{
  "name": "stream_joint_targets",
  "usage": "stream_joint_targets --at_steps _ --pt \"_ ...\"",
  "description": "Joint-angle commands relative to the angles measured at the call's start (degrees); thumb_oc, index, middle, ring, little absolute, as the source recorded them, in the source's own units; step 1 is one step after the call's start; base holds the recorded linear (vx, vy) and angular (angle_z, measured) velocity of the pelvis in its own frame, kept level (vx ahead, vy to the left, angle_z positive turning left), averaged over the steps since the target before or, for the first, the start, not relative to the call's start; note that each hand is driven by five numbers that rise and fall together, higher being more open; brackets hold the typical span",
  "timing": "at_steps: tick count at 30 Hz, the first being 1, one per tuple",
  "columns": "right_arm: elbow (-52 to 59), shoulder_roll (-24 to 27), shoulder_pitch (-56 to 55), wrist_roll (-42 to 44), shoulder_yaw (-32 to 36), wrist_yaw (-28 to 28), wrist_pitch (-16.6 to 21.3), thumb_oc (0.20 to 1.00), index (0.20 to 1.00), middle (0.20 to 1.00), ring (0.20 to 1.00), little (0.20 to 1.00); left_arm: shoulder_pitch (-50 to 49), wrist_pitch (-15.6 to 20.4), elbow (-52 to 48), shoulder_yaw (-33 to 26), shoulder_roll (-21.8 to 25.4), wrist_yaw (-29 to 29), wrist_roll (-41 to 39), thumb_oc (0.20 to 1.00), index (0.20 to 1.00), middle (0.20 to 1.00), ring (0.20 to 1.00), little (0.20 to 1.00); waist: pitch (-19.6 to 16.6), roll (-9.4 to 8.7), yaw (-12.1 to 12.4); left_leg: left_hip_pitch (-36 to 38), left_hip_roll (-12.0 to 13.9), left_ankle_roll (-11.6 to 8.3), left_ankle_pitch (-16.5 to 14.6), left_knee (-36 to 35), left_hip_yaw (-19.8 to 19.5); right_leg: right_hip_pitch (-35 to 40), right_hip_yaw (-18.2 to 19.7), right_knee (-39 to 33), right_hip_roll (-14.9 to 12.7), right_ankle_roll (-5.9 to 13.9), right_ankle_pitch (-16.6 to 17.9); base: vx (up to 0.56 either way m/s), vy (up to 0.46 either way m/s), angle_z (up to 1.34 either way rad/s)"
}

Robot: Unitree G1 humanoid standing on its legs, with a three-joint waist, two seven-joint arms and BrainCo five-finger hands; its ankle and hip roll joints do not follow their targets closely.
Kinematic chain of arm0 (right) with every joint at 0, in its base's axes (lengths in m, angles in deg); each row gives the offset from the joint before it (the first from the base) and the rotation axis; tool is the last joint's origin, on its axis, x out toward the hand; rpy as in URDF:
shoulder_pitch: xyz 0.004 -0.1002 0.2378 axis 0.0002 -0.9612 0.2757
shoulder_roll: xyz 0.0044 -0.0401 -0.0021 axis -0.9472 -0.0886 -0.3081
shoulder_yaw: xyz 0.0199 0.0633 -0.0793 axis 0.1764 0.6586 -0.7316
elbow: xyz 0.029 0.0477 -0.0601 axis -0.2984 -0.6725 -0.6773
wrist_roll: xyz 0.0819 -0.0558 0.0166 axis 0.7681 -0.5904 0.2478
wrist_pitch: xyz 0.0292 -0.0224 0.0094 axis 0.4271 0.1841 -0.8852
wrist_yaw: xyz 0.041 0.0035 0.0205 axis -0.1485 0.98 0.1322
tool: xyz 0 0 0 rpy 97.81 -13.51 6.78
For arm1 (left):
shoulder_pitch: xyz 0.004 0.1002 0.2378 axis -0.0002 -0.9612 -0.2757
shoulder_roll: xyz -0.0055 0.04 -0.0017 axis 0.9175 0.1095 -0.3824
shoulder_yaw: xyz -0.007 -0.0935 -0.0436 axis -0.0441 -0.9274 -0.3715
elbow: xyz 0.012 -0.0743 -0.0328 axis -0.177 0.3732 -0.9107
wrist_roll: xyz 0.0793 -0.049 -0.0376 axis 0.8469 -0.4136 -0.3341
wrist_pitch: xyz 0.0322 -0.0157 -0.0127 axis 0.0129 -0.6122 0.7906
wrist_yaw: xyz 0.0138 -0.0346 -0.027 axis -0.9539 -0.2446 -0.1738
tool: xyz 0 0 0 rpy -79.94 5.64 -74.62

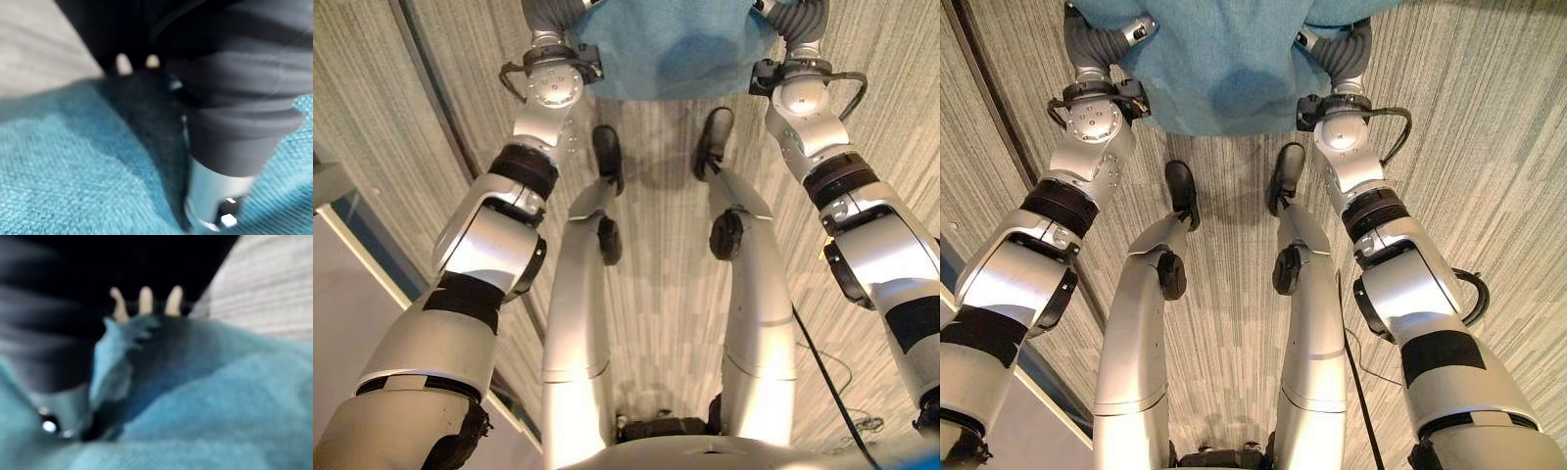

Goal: Pick up all the scattered cushions and arrange them neatly on the sofa.

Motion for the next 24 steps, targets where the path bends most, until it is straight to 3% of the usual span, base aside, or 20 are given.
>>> stream_joint_targets --at_steps 1,12,18,19,24 --pt "7.38 -9.61 -0.09 -2.11 -6.32 -6.84 4.59 0.2 0.2 0.2 0.2 0.2 -2.81 6.07 -7.85 -1.1 -4.17 2.4 0.51 0.2 0.2 0.2 0.2 0.2 -6.06 2.24 -0.66 -1.66 -2.25 -2.13 -0.32 1.29 -8.78 0.82 -1.59 2.22 -0.93 7.41 -3.37 0.0 0.0 0.0" --pt "16.89 -4.03 -8.39 -5.42 0.25 -6.68 5.67 0.2 0.2 0.2 0.2 0.2 -13.73 8.1 -20.97 -3.45 -5.61 4.42 1.92 0.2 0.2 0.2 0.2 0.2 -8.25 2.45 -0.92 5.56 -1.82 -2.54 1.08 -5.28 -9.05 8.8 -3.52 -3.02 -0.82 7.48 -3.06 -0.03 -0.012 0.04" --pt "24.57 -3.67 -17.94 -7.25 4.79 -7.12 6.41 0.2 0.2 0.2 0.2 0.2 -23.28 8.27 -27.33 -4.37 -8.41 6.62 2.99 0.2 0.2 0.2 0.2 0.2 -9.09 2.52 -1.28 16.12 -1.13 -3.37 2.27 -11.98 -8.82 19.72 -4.13 -8.54 -0.94 7.27 -3.03 -0.02 0.006 0.04" --pt "26.34 -4.83 -22.4 -7.67 6.26 -7.11 6.74 0.2 0.2 0.2 0.2 0.2 -26.72 8.25 -28.9 -4.45 -9.47 6.74 3.89 0.2 0.2 0.2 0.2 0.2 -9.26 2.5 -1.28 21.29 -1.06 -3.79 2.89 -14.92 -8.71 24.94 -4.35 -11.44 -1.15 7.3 -2.56 -0.02 0.002 0.08" --pt "32.24 -6.39 -31.76 -9.51 6.56 -8.16 6.53 0.2 0.2 0.2 0.2 0.2 -35.0 8.21 -33.59 -4.43 -10.54 8.53 3.2 0.2 0.2 0.2 0.2 0.2 -10.02 2.32 -1.04 33.26 -1.22 -4.32 4.47 -21.84 -8.68 36.21 -4.65 -17.56 -0.98 7.31 -2.09 -0.01 -0.002 0.01"
